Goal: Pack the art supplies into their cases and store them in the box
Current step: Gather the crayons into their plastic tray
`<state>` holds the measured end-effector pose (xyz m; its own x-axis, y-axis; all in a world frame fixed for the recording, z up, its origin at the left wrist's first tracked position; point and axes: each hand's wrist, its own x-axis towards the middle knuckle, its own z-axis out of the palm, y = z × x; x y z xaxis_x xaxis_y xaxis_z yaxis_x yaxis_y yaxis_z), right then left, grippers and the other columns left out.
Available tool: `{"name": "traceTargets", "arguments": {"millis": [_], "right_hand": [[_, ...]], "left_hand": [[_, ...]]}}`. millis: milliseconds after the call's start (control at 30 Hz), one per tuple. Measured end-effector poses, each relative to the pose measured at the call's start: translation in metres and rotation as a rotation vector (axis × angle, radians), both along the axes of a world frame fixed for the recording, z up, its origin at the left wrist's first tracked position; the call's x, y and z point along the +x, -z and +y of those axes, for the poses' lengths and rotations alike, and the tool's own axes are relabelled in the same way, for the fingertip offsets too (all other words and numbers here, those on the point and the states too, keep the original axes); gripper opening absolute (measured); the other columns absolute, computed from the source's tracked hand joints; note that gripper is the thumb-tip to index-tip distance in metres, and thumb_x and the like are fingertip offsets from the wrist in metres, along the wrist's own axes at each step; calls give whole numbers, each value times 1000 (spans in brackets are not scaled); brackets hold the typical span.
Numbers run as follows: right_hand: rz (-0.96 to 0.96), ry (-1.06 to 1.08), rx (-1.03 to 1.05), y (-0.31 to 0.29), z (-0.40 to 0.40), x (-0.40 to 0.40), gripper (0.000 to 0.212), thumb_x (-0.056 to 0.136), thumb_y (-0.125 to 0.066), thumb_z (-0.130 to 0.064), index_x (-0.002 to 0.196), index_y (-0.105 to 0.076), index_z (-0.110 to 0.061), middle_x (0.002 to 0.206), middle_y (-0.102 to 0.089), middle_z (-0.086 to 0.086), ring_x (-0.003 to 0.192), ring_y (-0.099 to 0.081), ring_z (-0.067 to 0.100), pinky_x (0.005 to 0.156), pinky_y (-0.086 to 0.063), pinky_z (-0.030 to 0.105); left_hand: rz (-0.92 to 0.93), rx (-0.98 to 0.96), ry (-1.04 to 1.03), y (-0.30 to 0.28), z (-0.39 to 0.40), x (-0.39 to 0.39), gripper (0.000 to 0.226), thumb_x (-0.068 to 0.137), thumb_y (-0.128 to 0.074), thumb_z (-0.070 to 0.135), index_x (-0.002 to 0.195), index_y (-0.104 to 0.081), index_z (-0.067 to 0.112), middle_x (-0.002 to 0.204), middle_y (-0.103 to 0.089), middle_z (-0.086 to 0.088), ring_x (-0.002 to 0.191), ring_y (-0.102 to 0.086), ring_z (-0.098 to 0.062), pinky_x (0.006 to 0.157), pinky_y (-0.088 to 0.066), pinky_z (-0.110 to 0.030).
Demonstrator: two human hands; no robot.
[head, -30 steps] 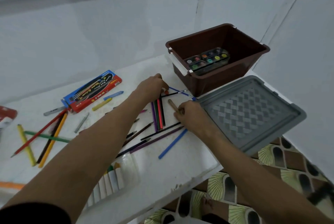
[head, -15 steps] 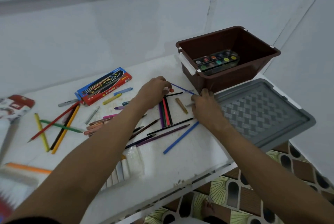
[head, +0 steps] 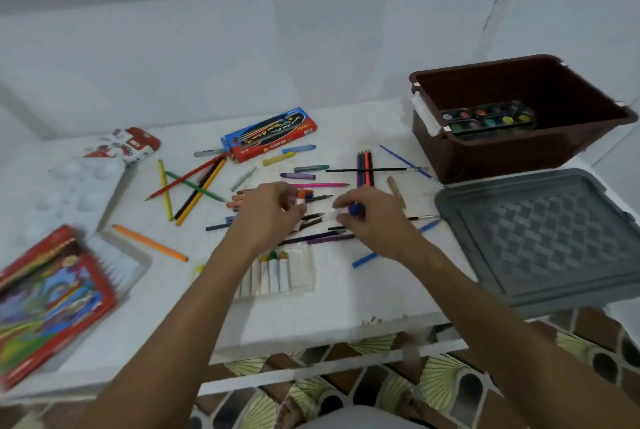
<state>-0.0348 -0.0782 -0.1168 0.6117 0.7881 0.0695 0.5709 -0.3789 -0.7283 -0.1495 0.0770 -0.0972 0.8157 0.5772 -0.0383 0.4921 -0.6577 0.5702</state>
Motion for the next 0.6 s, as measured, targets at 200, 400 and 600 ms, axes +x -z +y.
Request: {"name": "traceTargets", "arguments": {"millis": [200, 400, 600], "right_hand": [[394, -150, -73, -4, 19, -33, 18, 74, -78, -10, 89, -68, -13, 84, -70, 7, 73, -66, 12, 72, -54, 23], [321, -168, -202, 3, 29, -37, 11, 82, -72, -25, 90, -71, -18, 80, -69, 13, 64, -56, 14, 62, -50, 28], [168, -161, -270, 9, 31, -40, 24, 82, -71, -30, 97, -71, -12, 68, -60, -2, 57, -48, 6, 56, -41, 18]], "left_hand": [[85, -191, -90, 8, -10, -53, 24, 86, -65, 29, 109, -64, 24, 75, -69, 5, 64, -65, -7, 66, -56, -29], [115, -172, -90, 18, -20, -57, 33, 86, -66, 31, 118, -61, 26, 80, -69, 6, 65, -64, -5, 57, -49, -18], [174, -74, -69, 18, -28, -51, 30, 88, -63, 34, 115, -63, 20, 77, -58, 7, 61, -51, -5, 51, -31, -14]]}}
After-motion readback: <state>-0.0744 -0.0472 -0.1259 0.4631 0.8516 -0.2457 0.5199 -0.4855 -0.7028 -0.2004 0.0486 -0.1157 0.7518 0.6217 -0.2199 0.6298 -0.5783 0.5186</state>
